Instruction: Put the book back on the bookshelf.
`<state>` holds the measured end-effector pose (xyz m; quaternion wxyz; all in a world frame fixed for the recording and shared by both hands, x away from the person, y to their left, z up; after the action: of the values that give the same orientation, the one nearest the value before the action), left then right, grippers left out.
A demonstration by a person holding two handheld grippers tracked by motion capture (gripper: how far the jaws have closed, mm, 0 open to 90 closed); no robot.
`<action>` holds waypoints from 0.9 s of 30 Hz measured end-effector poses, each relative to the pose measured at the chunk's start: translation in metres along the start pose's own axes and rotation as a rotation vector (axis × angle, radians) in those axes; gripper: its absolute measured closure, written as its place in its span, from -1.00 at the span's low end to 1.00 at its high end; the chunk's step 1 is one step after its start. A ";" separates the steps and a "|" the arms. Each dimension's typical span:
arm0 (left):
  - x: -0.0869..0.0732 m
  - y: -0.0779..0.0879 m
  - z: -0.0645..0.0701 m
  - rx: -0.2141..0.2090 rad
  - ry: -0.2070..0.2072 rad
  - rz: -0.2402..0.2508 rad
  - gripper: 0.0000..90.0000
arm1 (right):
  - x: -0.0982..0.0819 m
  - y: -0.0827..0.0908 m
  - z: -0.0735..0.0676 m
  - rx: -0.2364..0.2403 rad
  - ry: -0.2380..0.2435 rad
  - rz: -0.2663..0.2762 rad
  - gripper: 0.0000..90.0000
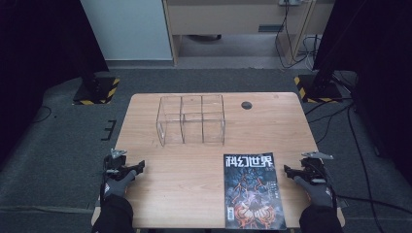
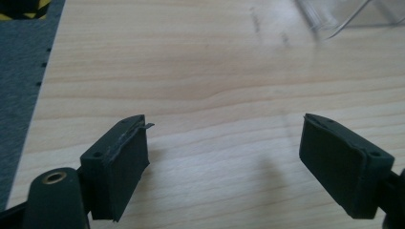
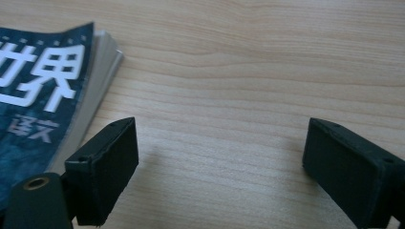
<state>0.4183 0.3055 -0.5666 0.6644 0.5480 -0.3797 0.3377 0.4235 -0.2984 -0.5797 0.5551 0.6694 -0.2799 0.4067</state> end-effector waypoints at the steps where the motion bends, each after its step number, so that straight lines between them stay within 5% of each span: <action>1: 0.002 0.001 0.002 -0.004 0.000 0.007 -0.63 | 0.001 0.002 -0.001 0.005 -0.015 0.002 -0.72; 17: 0.014 0.010 0.041 -0.074 -0.009 0.072 -0.57 | 0.018 0.022 -0.013 0.094 -0.040 0.088 -0.69; 27: 0.020 0.016 0.072 -0.141 -0.038 0.102 -0.56 | 0.026 0.032 -0.014 0.100 -0.051 0.124 -0.70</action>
<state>0.4045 0.2375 -0.5339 0.6760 0.4860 -0.4425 0.3332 0.4069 -0.2902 -0.5403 0.4877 0.6878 -0.3141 0.4365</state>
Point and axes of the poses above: each handheld gripper's, and its own axes: y roughly backward along the jaws, x roughly out of its top, z roughly to its right, the point moved 7 cm from there along -y, roughly forward along the jaws, and after that the axes turned 15 degrees about z, right-handed, at the moved point
